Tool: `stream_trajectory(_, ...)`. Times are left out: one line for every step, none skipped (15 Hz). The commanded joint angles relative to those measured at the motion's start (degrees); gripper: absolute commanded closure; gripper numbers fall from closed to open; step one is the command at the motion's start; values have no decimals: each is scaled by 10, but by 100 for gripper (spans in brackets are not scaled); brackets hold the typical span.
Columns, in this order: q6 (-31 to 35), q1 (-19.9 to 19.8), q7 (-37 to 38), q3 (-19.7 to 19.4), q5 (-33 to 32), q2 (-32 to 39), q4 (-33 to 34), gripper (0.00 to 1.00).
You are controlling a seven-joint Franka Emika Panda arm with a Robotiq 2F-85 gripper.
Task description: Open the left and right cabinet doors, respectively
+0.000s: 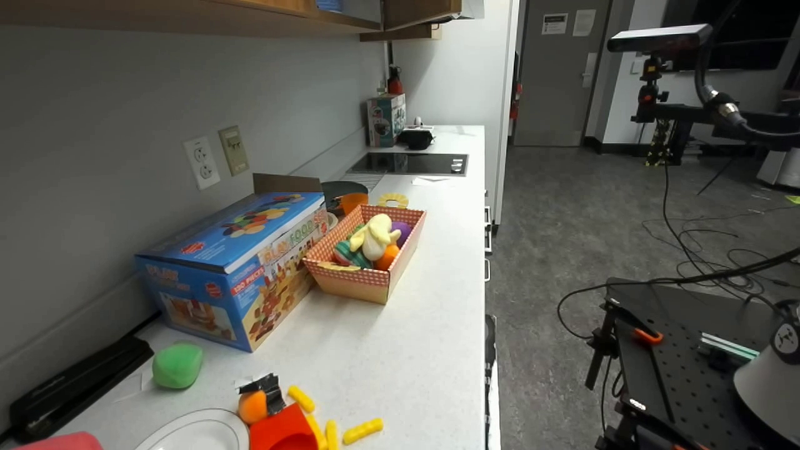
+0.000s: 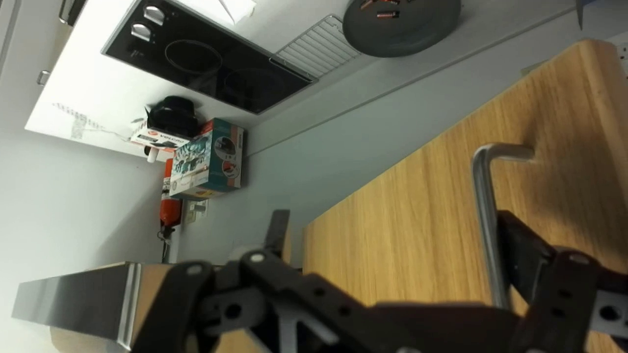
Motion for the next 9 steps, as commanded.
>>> stream_trajectory(-101, -18, -108, -57, 89, -25, 12, 0)
stream_trajectory(-118, -23, -129, -67, 111, -30, 16, 0)
stream_trajectory(-135, -29, -144, -73, 129, -30, 23, 0)
stream_trajectory(-149, -37, -150, -75, 141, -28, 30, 0)
stream_trajectory(-162, -44, -151, -76, 149, -26, 37, 0)
stream_trajectory(-169, -51, -152, -76, 153, -24, 42, 0)
stream_trajectory(-175, -54, -158, -77, 155, -20, 48, 0)
stream_trajectory(-178, -55, -163, -80, 157, -17, 52, 0)
stream_trajectory(-174, -60, -165, -80, 154, -16, 54, 0)
